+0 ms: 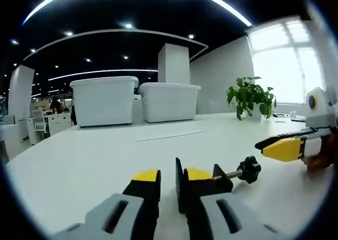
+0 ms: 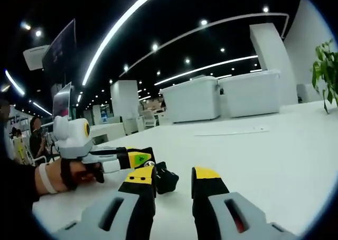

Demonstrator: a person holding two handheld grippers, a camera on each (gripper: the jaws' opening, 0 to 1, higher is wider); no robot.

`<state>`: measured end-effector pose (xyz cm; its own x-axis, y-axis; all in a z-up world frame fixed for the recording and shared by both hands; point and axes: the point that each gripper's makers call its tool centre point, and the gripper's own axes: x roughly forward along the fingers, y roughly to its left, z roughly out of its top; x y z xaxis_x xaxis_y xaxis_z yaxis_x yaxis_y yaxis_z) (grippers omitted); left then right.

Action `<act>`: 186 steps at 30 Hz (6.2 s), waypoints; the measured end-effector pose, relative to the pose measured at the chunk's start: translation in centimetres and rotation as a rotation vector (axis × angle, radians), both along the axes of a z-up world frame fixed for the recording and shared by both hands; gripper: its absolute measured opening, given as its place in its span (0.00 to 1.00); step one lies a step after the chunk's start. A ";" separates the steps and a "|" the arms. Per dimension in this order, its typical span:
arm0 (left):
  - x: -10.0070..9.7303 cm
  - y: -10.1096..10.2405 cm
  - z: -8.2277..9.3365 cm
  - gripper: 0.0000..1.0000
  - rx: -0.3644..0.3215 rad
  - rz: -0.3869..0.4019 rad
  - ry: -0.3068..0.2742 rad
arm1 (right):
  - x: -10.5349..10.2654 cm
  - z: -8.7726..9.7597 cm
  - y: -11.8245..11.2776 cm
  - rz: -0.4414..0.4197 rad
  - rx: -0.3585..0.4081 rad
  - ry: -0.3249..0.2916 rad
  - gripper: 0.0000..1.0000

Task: Clamp the fixed fixture on the desktop, loosen the retaining clip, secure it to the edge of the desk, and tighten the retaining clip.

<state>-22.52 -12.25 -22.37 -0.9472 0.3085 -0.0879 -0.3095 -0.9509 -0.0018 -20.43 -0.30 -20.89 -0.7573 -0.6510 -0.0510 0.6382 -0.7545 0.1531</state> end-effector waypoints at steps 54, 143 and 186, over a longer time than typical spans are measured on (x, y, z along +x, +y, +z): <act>0.2 0.4 0.0 0.04 0.053 -0.032 -0.035 | 1.2 -2.5 -3.2 0.163 0.114 -0.048 0.30; 0.0 -0.2 -0.2 0.04 0.018 -0.001 -0.020 | 0.4 -2.6 -4.7 0.233 0.205 0.020 0.24; 0.1 -0.5 -0.2 0.04 0.014 0.012 -0.018 | 1.0 -2.6 -5.4 0.259 0.618 0.421 0.25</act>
